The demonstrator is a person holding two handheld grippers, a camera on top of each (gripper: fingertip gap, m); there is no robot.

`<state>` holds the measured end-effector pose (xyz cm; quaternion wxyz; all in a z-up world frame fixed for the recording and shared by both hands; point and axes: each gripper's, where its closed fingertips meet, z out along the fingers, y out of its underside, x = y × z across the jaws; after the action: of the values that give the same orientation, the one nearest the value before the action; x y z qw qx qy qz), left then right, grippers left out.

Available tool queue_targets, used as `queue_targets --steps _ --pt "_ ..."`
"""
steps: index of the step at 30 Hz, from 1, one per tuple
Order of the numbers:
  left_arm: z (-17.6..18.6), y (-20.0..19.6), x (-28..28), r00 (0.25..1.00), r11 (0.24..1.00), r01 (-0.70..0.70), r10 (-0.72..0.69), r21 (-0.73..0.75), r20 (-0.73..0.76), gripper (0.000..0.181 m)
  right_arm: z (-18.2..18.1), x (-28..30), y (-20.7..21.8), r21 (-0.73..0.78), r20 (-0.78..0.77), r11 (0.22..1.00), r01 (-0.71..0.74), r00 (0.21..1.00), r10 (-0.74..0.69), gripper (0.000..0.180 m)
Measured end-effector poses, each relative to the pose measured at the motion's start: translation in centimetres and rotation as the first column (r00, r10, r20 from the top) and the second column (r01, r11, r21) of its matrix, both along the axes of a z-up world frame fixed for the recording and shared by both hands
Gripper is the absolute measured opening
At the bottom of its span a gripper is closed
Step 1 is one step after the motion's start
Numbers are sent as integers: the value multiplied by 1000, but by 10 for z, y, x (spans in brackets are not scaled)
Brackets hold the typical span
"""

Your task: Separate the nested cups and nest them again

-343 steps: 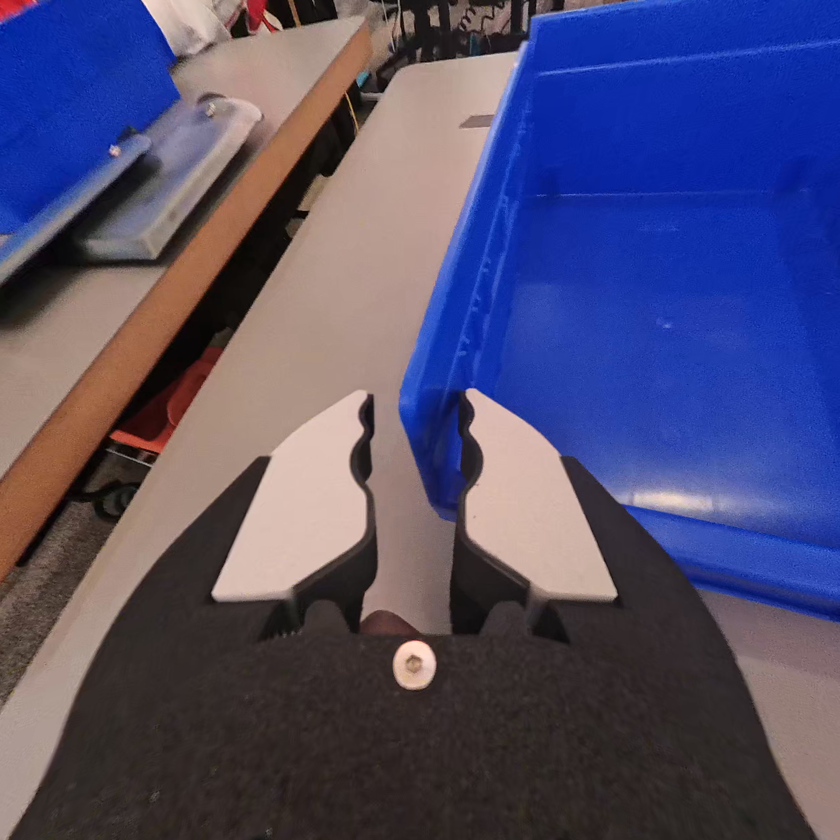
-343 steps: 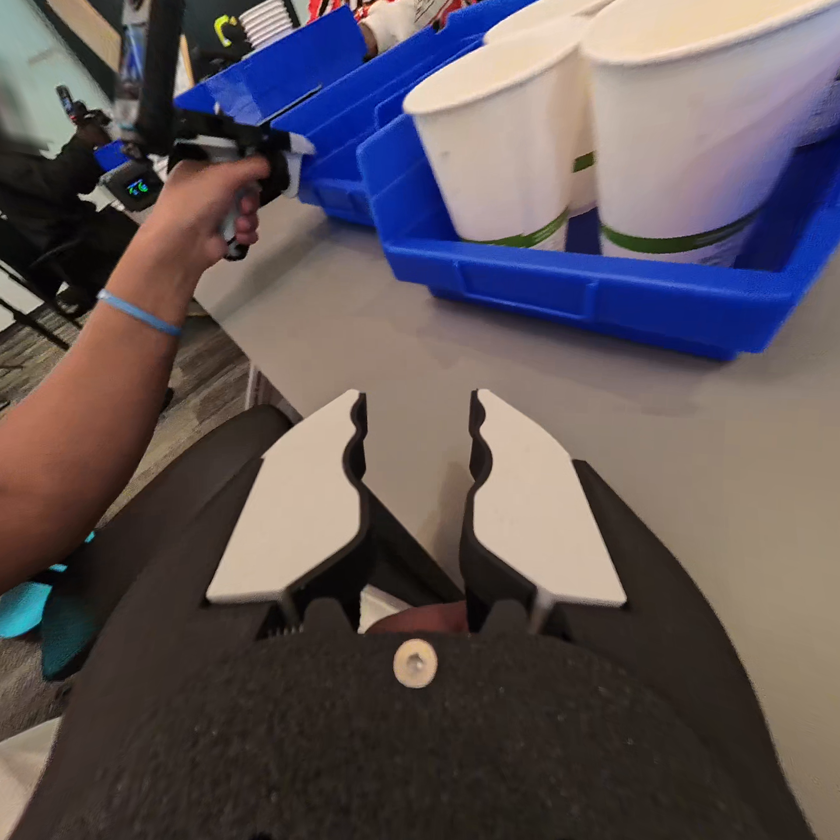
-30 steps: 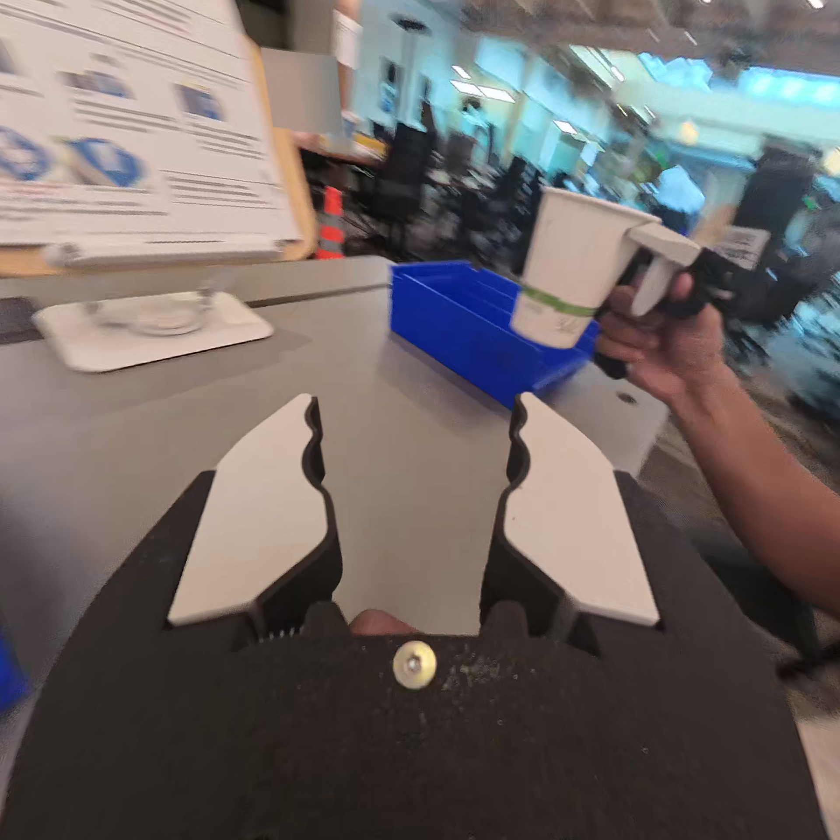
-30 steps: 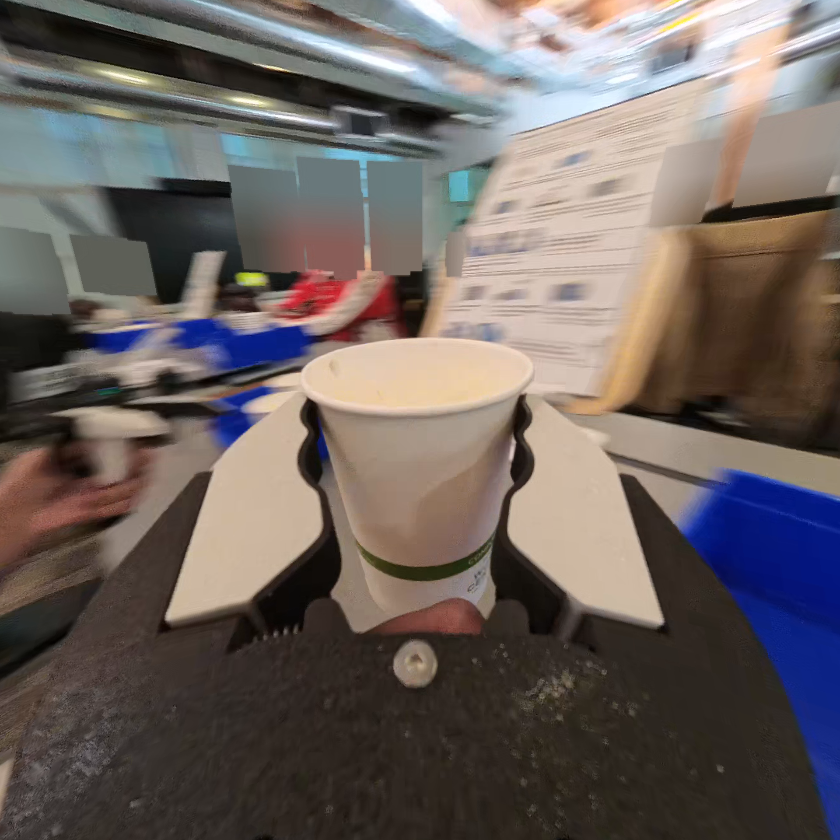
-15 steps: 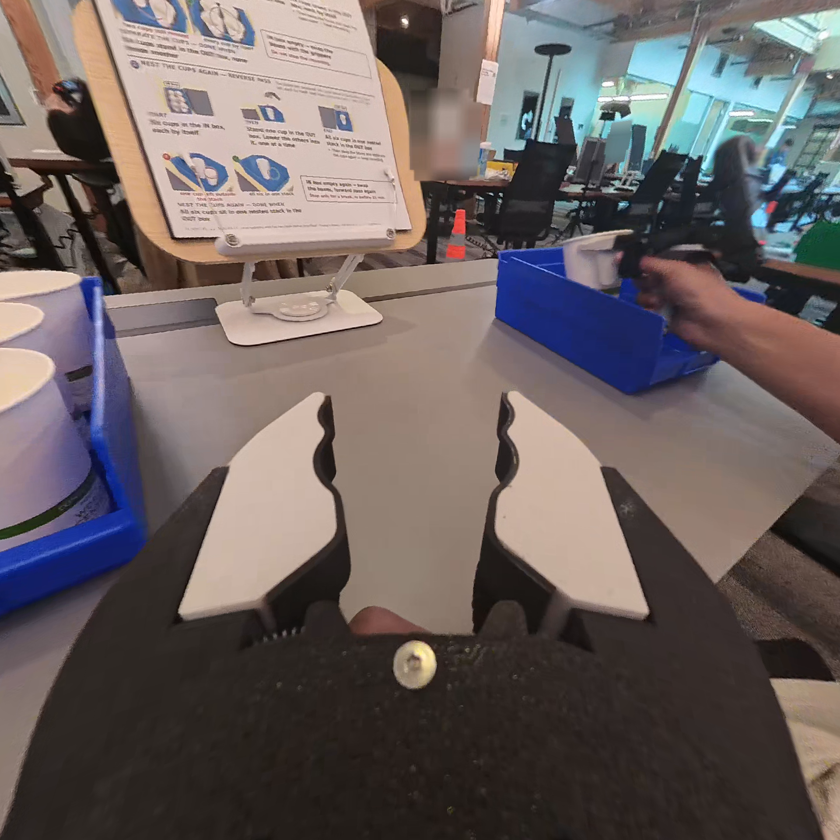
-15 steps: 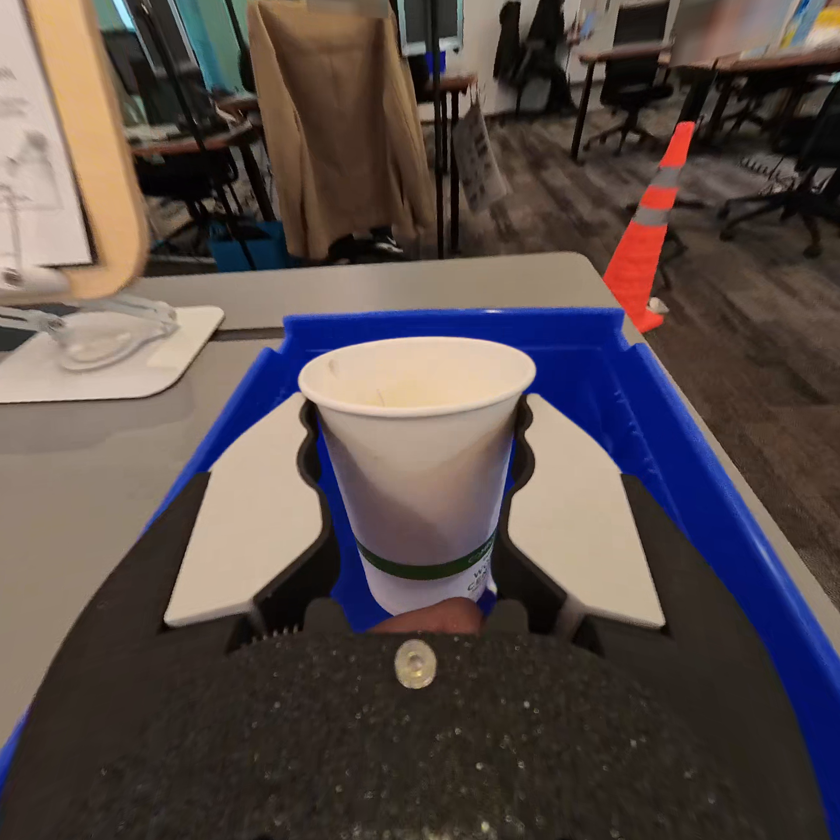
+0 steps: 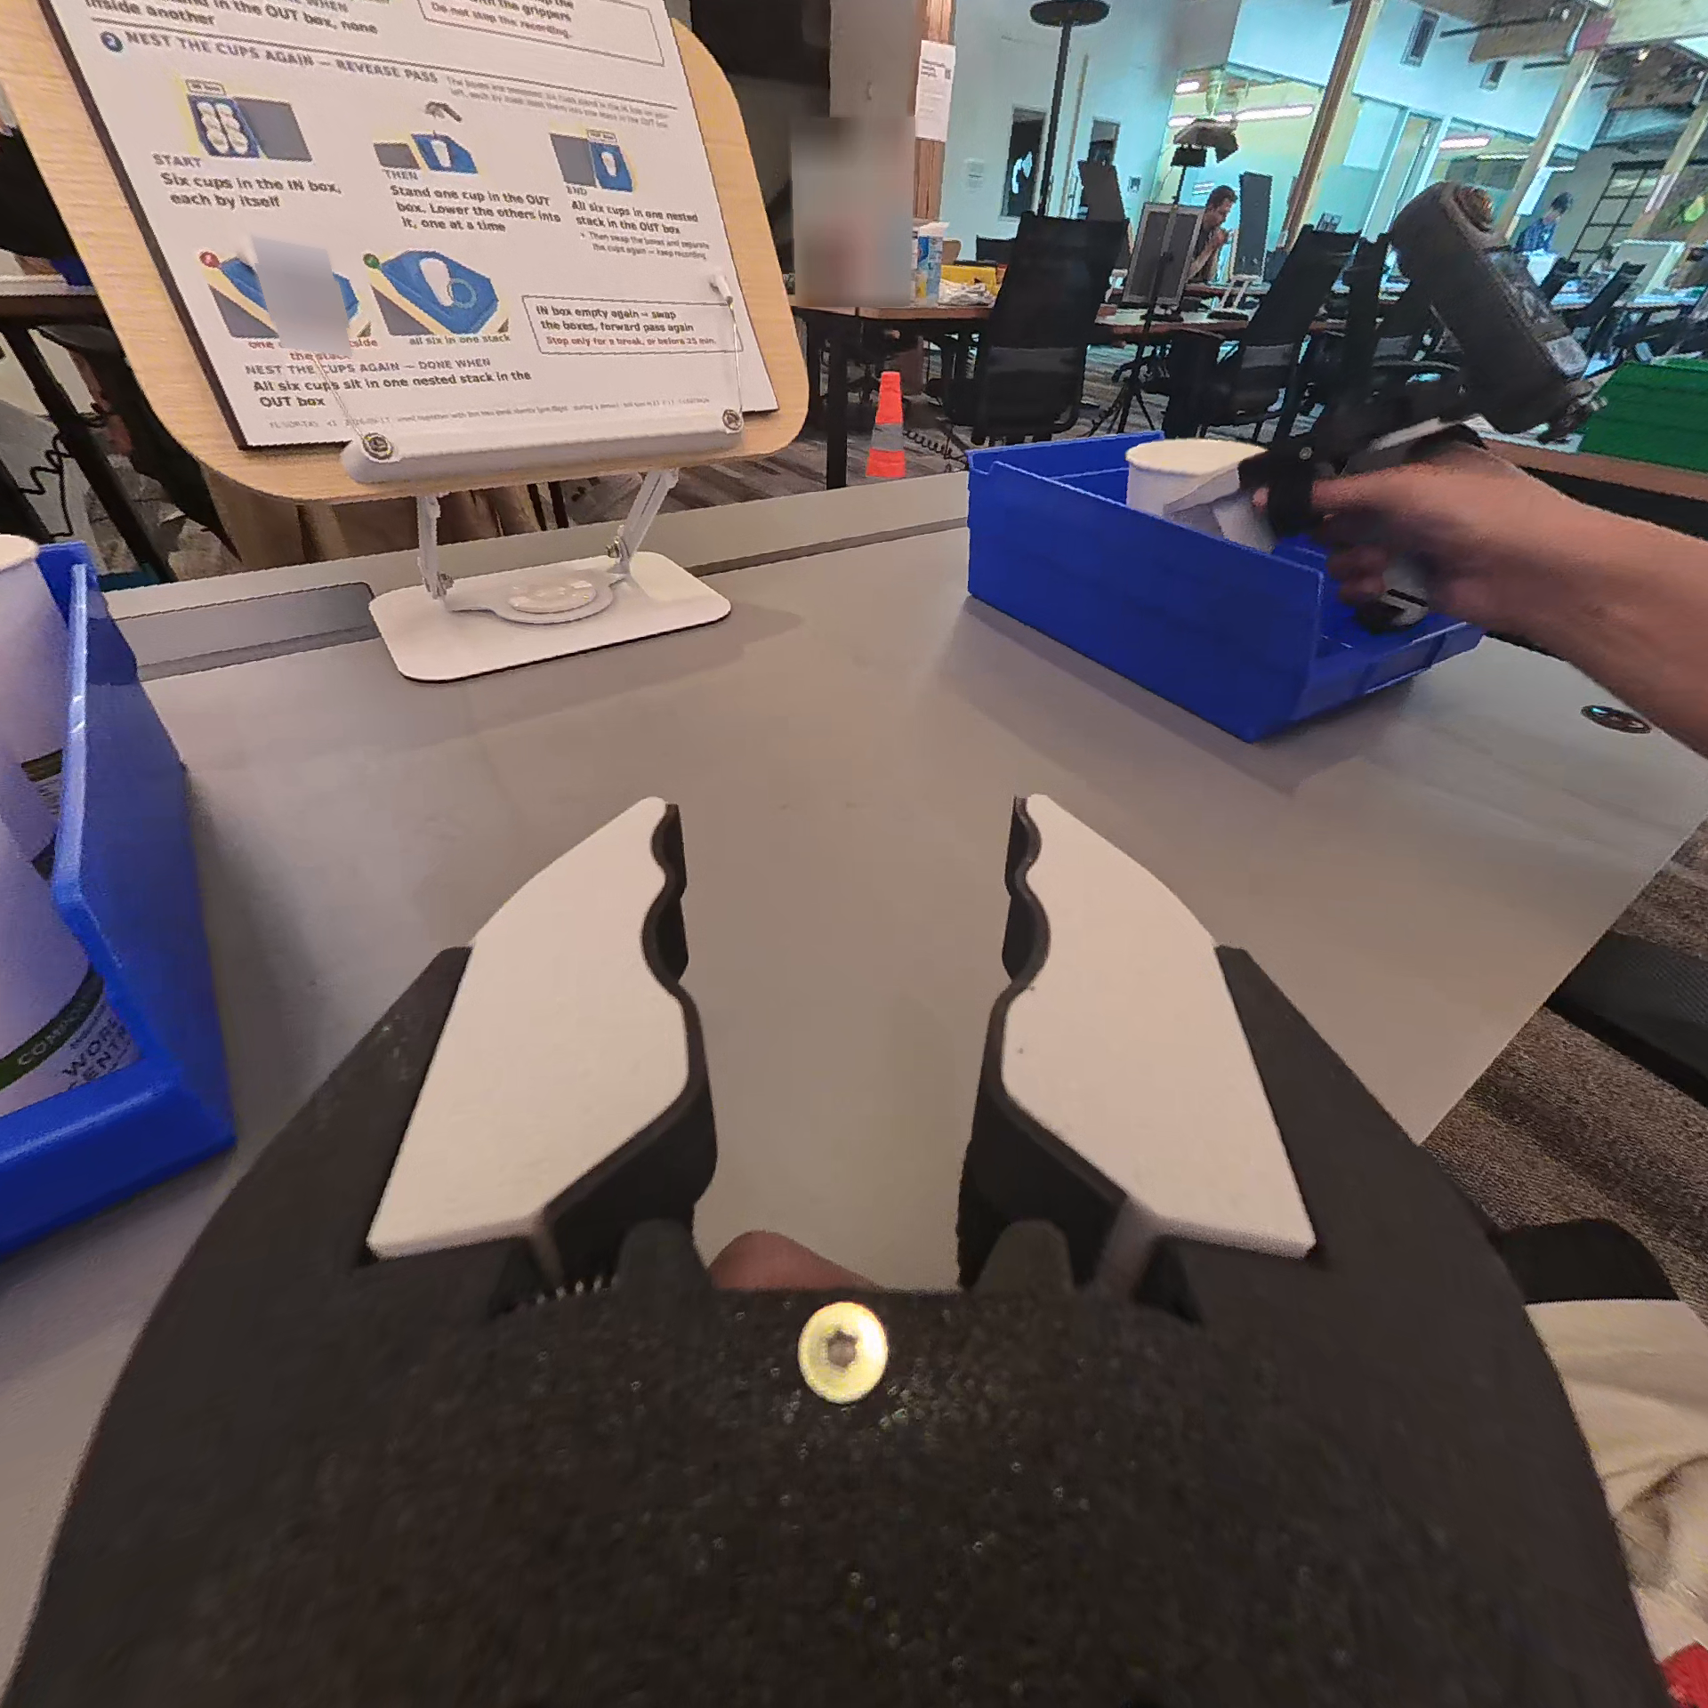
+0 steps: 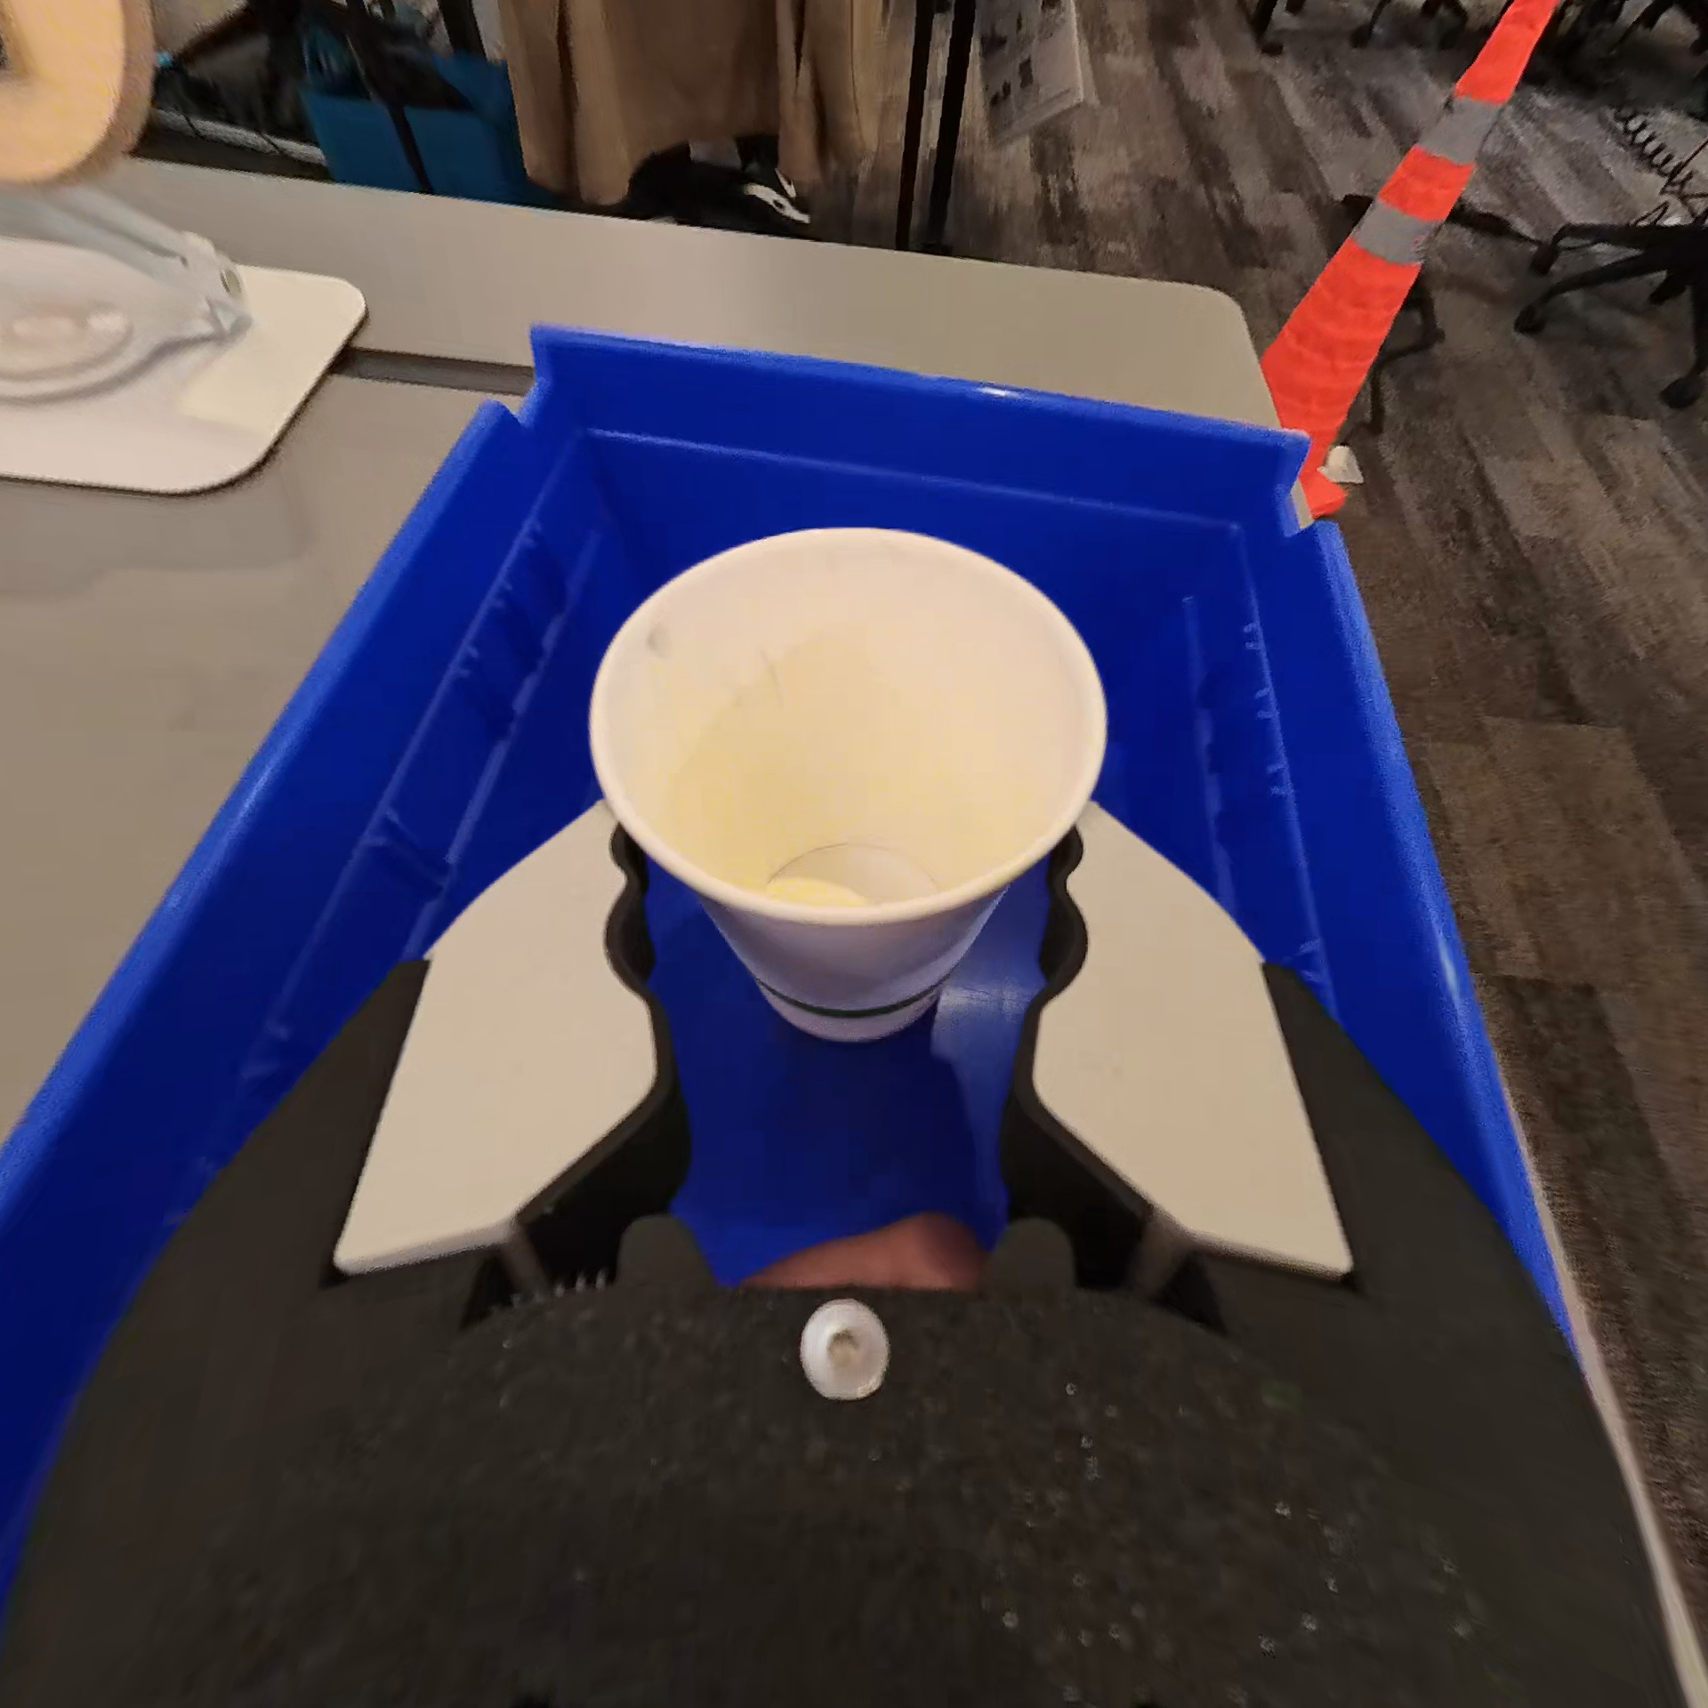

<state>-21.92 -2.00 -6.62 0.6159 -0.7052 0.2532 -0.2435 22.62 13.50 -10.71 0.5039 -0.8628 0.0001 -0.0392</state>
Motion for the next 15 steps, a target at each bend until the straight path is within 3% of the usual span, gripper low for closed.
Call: queue_targets --steps 4,10,15 --pt "1 -1 0 1000 1000 -4 4 2 -4 67 -1 2 -2 -16 46 1000 -3 999 4 85" --pt "-6 2 -3 1000 998 -4 5 -67 15 68 -13 3 -7 -140 -40 990 -9 999 3 88" --pt "-10 4 -3 1000 996 -1 2 -95 16 68 -4 11 -19 -140 -36 990 0 999 -5 87"
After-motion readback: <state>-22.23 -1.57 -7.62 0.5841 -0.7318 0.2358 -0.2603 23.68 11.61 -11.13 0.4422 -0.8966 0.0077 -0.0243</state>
